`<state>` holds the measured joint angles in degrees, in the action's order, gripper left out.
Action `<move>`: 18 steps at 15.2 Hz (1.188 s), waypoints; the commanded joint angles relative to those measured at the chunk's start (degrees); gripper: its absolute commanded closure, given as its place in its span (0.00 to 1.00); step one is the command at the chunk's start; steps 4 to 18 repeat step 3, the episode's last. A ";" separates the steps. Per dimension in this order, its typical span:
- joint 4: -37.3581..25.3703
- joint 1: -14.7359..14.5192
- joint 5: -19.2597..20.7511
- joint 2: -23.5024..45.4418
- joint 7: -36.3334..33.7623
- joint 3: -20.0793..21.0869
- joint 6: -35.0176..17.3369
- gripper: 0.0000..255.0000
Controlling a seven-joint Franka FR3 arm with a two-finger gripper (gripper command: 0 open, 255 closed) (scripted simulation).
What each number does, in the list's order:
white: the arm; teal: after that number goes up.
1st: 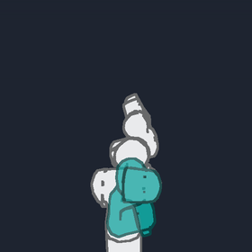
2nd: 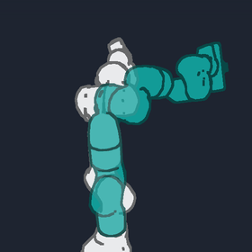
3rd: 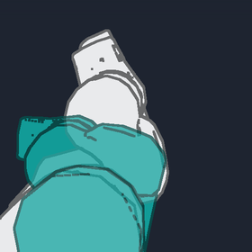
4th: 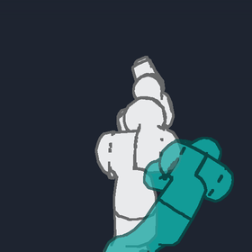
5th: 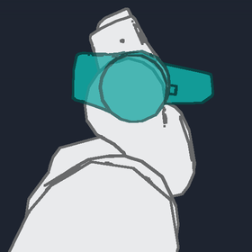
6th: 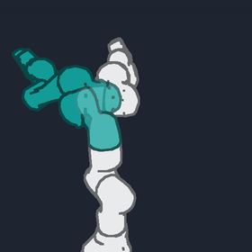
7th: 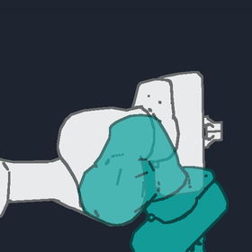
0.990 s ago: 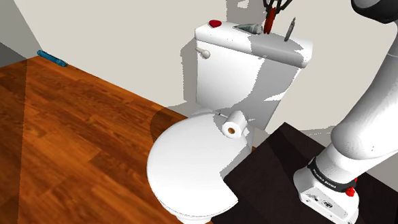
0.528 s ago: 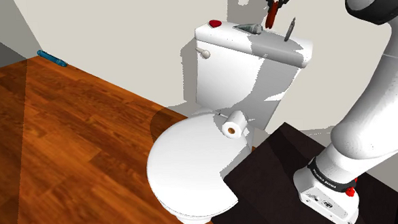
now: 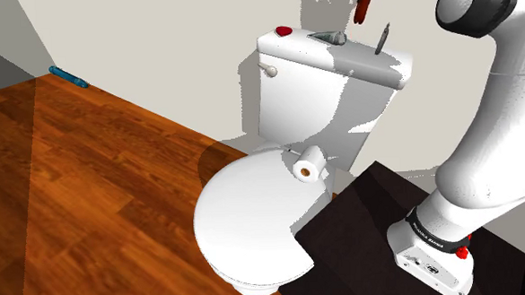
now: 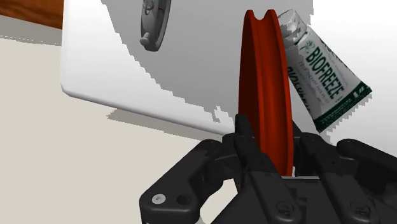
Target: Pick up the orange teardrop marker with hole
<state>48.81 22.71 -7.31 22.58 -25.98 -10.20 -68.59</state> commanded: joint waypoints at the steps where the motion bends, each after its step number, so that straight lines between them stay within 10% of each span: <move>1: -7.04 0.87 -0.69 3.14 -0.13 0.06 3.56 1.00; 18: -7.74 0.98 -0.75 3.47 -0.16 0.11 3.92 1.00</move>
